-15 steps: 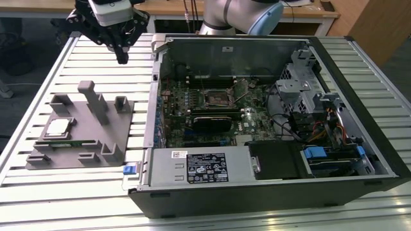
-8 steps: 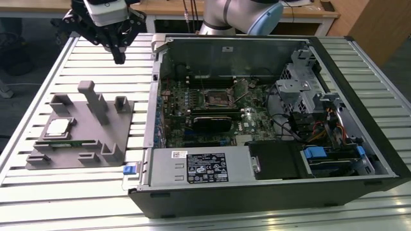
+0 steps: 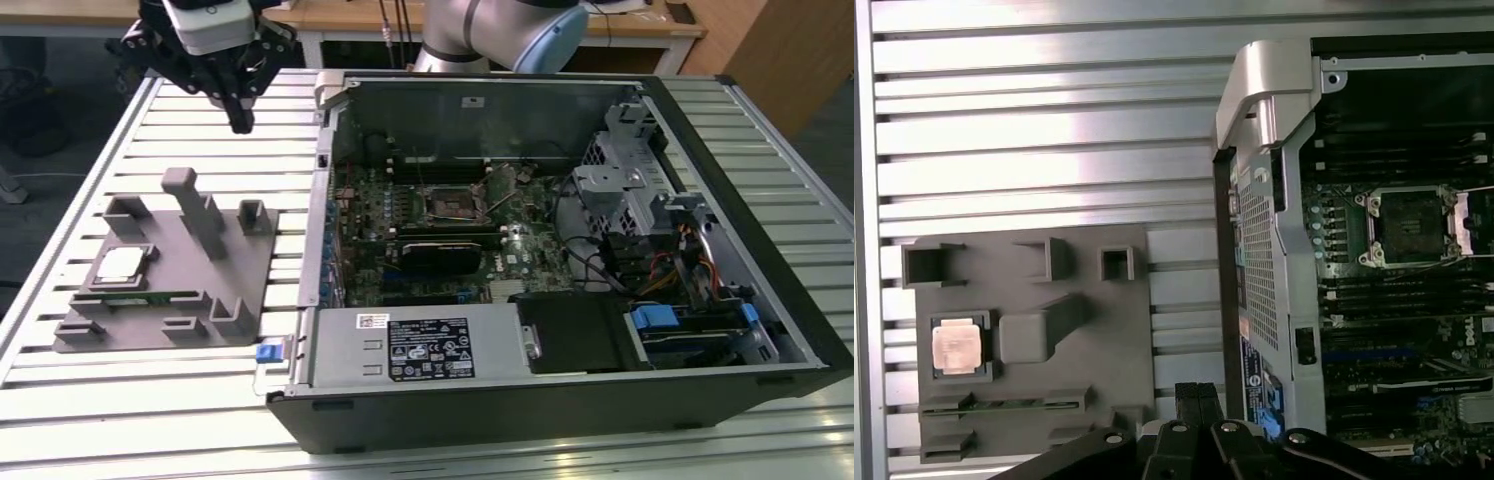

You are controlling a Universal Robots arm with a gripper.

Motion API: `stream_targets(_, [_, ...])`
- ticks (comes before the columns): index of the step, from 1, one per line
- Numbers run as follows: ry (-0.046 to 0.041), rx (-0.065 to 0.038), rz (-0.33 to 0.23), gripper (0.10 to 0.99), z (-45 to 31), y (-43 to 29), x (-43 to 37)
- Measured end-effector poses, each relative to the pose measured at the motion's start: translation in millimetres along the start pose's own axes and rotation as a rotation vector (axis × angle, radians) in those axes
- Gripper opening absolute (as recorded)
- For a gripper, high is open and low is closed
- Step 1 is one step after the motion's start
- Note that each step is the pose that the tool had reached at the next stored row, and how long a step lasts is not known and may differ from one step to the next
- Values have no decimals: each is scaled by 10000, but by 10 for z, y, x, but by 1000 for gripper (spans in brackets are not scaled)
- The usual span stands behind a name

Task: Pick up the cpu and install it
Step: 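Reach for the cpu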

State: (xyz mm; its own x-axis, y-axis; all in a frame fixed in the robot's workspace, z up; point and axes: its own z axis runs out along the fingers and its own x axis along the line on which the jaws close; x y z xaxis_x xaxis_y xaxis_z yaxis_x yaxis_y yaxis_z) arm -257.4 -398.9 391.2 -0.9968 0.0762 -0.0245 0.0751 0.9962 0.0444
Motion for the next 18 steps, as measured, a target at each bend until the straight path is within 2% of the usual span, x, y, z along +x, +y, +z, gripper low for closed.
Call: stream_targets(18, [1, 1, 1, 106, 4, -10, 133])
